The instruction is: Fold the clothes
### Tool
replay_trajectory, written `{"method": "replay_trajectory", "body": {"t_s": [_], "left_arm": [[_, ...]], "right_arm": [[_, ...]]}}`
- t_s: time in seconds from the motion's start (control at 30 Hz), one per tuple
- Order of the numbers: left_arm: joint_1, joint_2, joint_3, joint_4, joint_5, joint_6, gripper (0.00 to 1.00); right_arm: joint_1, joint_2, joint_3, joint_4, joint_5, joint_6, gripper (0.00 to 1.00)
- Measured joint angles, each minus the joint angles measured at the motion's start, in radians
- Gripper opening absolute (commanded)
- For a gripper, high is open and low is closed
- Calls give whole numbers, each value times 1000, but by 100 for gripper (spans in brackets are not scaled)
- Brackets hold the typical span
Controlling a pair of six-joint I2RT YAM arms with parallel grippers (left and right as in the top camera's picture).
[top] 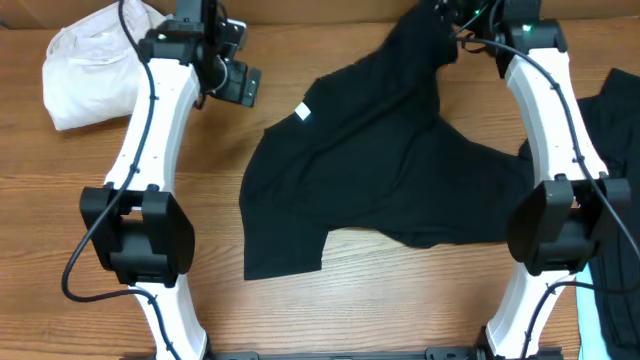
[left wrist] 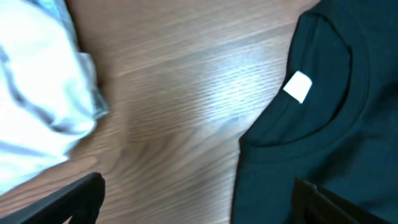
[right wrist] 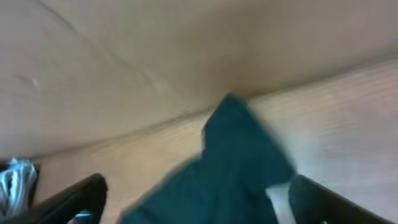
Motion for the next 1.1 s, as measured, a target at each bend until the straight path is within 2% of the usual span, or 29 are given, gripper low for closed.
{"method": "replay_trajectory", "body": {"t_s": [0.13,0.27,0.4,0.53,0.7,0.87,0.97,1.1], "left_arm": [[4,0,124,-100,-6,-55,100],[-1,-1,243,-241,-2,-160,99],[-19,-20,269,-387,5,-325,98],[-57,-35,269,-500,6,-418,96],[-125,-74,270,-591,5,-478,96],[-131,-161,234,-618,-17,-499,96],[-129,-254,104,-605,-30,-513,95],[-129,-391,-185,-499,-43,-543,95]], "right_arm": [[-4,0,135,-289,-2,-14,100],[-14,-14,262,-532,-5,-29,100],[-22,-94,315,-770,-8,-74,98],[-21,-214,330,-993,16,-57,95],[-21,-351,270,-1027,37,-19,96],[-21,-466,40,-1024,52,22,94],[-21,-518,-135,-995,59,34,95],[-21,-621,-378,-913,62,45,94]]}}
